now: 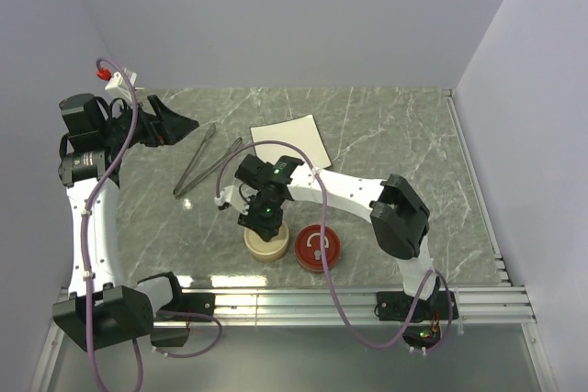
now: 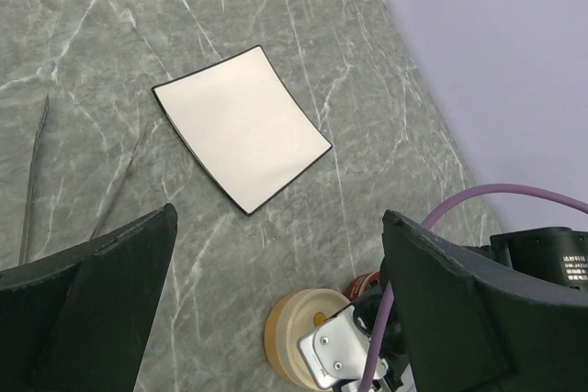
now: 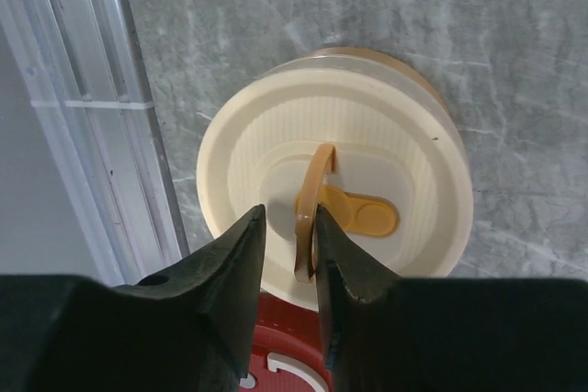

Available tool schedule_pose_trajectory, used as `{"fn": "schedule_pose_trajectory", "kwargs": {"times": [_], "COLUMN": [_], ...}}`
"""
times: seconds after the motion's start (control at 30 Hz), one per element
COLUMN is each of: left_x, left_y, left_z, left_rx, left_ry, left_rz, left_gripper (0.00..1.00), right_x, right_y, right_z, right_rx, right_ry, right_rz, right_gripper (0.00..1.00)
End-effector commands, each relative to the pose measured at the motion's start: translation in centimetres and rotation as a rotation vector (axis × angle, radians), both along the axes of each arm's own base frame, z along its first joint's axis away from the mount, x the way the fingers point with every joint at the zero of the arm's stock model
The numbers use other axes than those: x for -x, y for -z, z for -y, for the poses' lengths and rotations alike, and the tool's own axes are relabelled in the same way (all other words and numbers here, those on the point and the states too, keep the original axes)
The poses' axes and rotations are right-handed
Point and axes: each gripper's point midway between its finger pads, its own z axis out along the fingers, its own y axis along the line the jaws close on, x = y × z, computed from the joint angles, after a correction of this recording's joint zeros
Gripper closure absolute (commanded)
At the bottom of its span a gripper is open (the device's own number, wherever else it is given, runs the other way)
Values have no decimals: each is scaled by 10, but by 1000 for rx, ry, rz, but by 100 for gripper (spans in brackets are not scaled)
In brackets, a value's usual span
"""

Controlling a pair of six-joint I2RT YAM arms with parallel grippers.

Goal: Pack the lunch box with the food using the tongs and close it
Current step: Move the lunch box

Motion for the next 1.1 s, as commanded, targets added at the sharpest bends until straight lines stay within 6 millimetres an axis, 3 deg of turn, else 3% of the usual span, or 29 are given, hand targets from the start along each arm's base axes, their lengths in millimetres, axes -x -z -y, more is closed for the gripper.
{"fn": "schedule_pose_trajectory", "kwargs": {"times": [0.0,0.3,0.43,0.63,0.83,0.93,1.07], "left_x": [7,9,11,15,15,16,16], "left_y": [-16,-18,-18,-12,12,30,54], "left_z": [3,5,7,8,1,-5,-4], "left_rx": [-21,-19,-23,-44,-116,-174,-247], "left_ry": [26,41,55,74,78,84,105], "left_rz": [76,81,84,77,15,-34,-108], "left_gripper": [1,1,1,1,1,1,1], "right_x": [13,24,27,20,-8,-34,-64], "right_y": [-19,-30,-36,-58,-100,-130,-163], "right_z": [5,1,-1,-6,-2,9,49], "right_rx": [11,-3,-9,-52,-153,-247,-343], "right_ry": [-5,-21,-19,6,96,196,348], "right_rz": [-4,8,13,60,143,169,195], "right_gripper": [64,64,51,48,39,24,21]}}
